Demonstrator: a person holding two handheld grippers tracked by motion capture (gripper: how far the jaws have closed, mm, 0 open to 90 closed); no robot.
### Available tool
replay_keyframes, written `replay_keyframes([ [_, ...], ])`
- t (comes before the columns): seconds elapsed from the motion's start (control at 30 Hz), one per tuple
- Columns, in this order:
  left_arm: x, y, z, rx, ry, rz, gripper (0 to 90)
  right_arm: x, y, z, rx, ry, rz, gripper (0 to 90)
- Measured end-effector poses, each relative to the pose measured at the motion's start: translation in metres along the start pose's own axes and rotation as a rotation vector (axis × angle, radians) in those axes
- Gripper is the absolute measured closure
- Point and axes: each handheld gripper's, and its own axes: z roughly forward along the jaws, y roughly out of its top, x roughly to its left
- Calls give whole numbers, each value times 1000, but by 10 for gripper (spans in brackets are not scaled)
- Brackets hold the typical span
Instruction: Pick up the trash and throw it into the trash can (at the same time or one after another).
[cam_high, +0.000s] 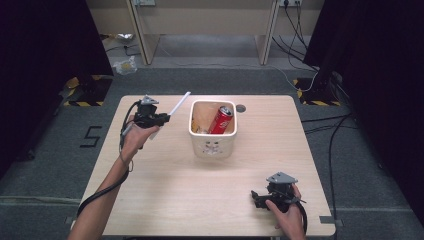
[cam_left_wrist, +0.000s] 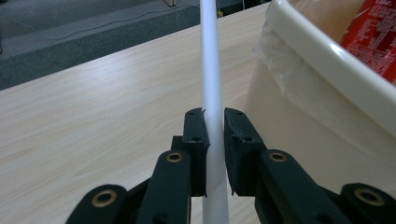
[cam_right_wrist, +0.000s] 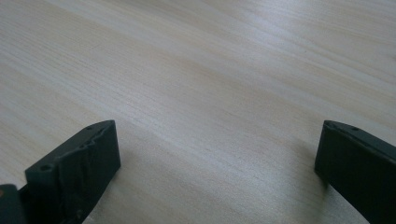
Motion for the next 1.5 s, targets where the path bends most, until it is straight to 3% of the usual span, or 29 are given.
replay_keyframes([
  [0.63, -22, 33, -30, -59, -50, 55, 789, 0, 0, 0, 0, 0, 0, 3],
  [1.1, -54, 57, -20, -64, -94, 110, 789, 0, 0, 0, 0, 0, 0, 3],
  [1.5, -77, 78, -7, -66, -113, 129, 789, 0, 0, 0, 0, 0, 1, 3],
])
